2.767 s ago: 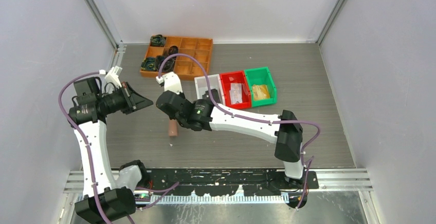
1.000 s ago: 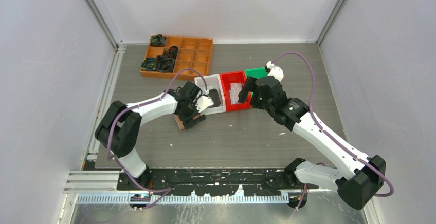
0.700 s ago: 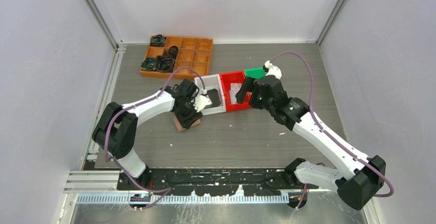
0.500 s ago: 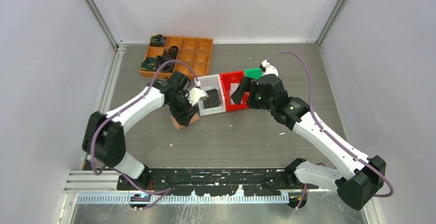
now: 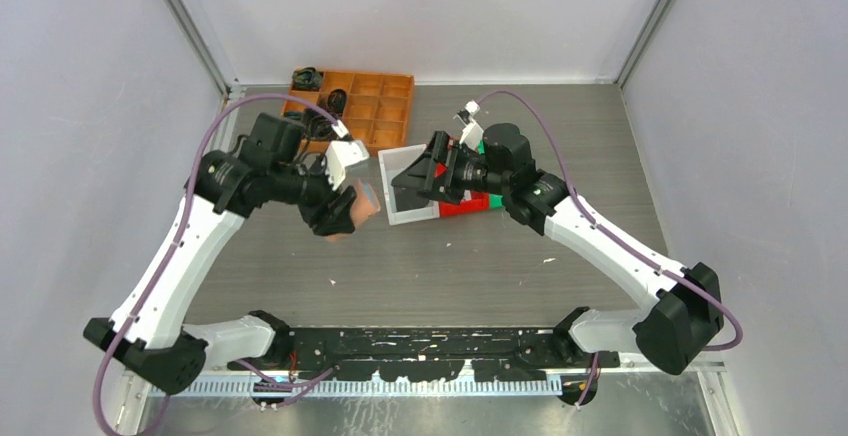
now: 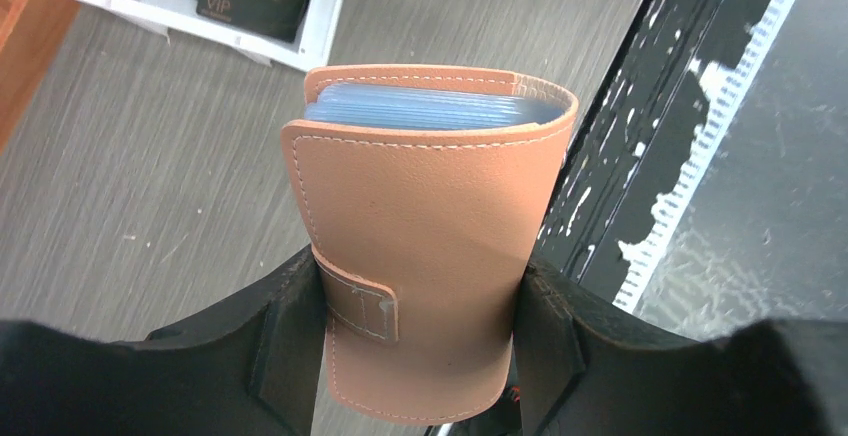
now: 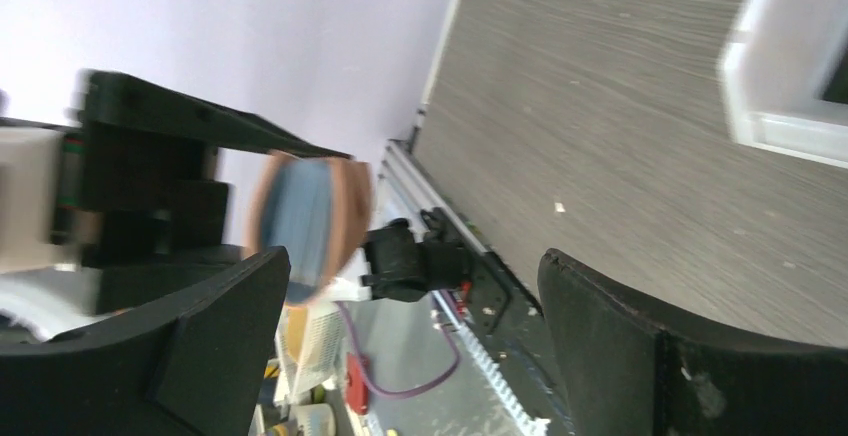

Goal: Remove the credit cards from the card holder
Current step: Pick up the card holder from the center of the board, then open the card holder.

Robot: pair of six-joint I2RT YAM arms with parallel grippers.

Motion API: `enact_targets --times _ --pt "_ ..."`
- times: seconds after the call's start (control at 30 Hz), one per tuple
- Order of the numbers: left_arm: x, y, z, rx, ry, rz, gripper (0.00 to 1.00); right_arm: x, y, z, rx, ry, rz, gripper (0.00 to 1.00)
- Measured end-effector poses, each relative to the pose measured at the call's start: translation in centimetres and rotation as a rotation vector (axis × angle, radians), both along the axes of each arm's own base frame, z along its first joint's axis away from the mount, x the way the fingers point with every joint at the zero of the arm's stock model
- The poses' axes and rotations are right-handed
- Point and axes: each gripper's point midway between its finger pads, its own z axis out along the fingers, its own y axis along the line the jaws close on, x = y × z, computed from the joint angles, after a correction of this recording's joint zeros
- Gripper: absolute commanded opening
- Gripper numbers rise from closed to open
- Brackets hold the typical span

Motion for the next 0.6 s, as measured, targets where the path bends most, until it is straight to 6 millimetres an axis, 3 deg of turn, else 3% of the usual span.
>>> enact_targets --times 0.13,0.27,0.37,0.6 --pt "-1.8 0.8 -1.1 0.070 -0.062 -0.033 0.26 -1.0 1.8 3.2 0.085 -0.008 0.041 1.00" --pt "-1.8 0.5 -1.6 0.123 -0.138 -0.063 0.26 -1.9 3.9 5.1 0.099 -0.011 0.087 1.00" --pt "-1.1 0.5 -1.3 0.142 -0.188 -0.056 0.26 -2.6 5.1 4.8 0.056 0.006 0.105 1.00" --pt "0.2 0.8 -0.8 0.167 -0.255 -0.028 0.26 -3.6 5.2 2.9 -0.031 0.049 0.115 0.97"
